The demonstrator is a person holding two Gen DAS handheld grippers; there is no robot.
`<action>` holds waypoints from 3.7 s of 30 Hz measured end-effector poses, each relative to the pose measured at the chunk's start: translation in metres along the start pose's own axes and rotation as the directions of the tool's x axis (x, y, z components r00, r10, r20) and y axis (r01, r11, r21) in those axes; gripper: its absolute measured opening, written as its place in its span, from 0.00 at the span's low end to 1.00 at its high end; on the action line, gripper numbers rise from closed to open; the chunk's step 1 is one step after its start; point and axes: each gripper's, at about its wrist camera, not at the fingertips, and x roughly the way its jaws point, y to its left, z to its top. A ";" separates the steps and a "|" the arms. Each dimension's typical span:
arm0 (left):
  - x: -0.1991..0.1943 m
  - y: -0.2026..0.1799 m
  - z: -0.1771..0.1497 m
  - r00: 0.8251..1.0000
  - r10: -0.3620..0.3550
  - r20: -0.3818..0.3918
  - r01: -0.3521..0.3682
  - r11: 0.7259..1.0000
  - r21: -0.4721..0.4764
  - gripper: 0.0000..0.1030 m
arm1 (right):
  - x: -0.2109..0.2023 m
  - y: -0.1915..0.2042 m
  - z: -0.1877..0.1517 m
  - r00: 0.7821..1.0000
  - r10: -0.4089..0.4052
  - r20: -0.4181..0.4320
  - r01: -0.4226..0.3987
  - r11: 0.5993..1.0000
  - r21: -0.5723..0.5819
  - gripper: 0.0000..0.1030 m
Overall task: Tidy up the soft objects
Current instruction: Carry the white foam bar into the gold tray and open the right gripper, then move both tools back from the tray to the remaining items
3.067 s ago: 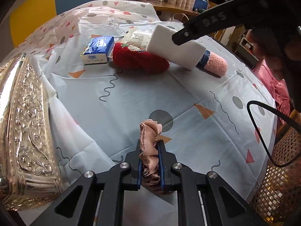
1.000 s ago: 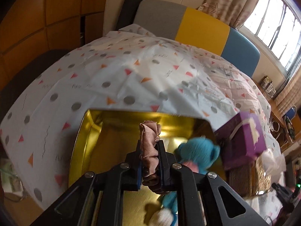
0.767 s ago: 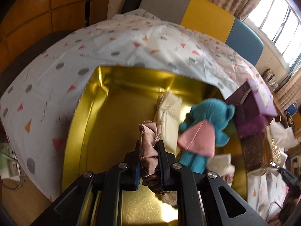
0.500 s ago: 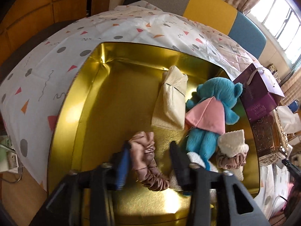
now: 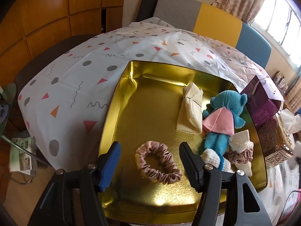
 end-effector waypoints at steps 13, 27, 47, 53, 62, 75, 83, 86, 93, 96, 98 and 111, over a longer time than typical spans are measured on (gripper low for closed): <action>-0.021 0.000 -0.004 0.999 -0.033 0.028 0.032 0.999 0.012 0.67 | -0.030 0.075 0.135 0.992 -0.063 0.106 0.069 0.996 -0.049 0.17; -0.043 0.014 0.001 0.994 0.024 0.110 -0.025 1.000 0.006 0.80 | -0.087 0.344 0.096 0.942 0.323 0.095 -0.223 0.809 -0.544 0.17; -0.034 0.026 -0.009 0.996 0.034 0.079 -0.034 0.999 -0.006 0.80 | 0.031 0.453 -0.070 0.782 0.404 -0.474 -0.607 0.666 -0.434 0.20; -0.032 0.023 -0.010 0.997 0.038 0.074 -0.038 0.999 -0.006 0.80 | 0.032 0.436 -0.070 0.790 0.404 -0.461 -0.594 0.691 -0.412 0.33; -0.037 0.021 -0.008 0.995 0.049 0.090 -0.049 0.999 -0.005 0.80 | 0.009 0.415 -0.063 0.858 0.369 -0.357 -0.508 0.714 -0.482 0.37; -0.050 0.000 -0.006 0.992 0.040 0.121 -0.047 0.997 0.055 0.82 | -0.048 0.368 -0.048 0.914 0.384 -0.134 -0.386 0.713 -0.586 0.38; -0.051 -0.012 -0.009 0.992 0.035 0.121 -0.047 0.995 0.093 0.82 | -0.074 0.319 -0.026 0.919 0.394 0.002 -0.326 0.764 -0.556 0.38; -0.052 -0.016 -0.010 0.992 0.030 0.122 -0.043 0.994 0.105 0.82 | -0.082 0.295 -0.015 0.924 0.379 0.050 -0.297 0.795 -0.529 0.38; -0.047 -0.023 -0.010 0.994 0.042 0.105 -0.055 0.991 0.119 0.82 | -0.088 0.226 0.014 0.946 0.289 0.148 -0.203 0.881 -0.427 0.38; -0.044 -0.025 -0.012 0.995 0.042 0.091 -0.053 0.991 0.122 0.82 | -0.083 0.191 0.024 0.957 0.235 0.172 -0.161 0.920 -0.357 0.38; -0.043 -0.027 -0.013 0.995 0.044 0.089 -0.055 0.990 0.129 0.82 | -0.078 0.168 0.030 0.964 0.192 0.182 -0.130 0.942 -0.309 0.38; -0.056 -0.046 -0.009 0.991 -0.027 0.129 0.005 0.985 0.171 0.82 | -0.013 -0.012 0.039 0.981 -0.153 0.118 0.132 0.977 0.168 0.38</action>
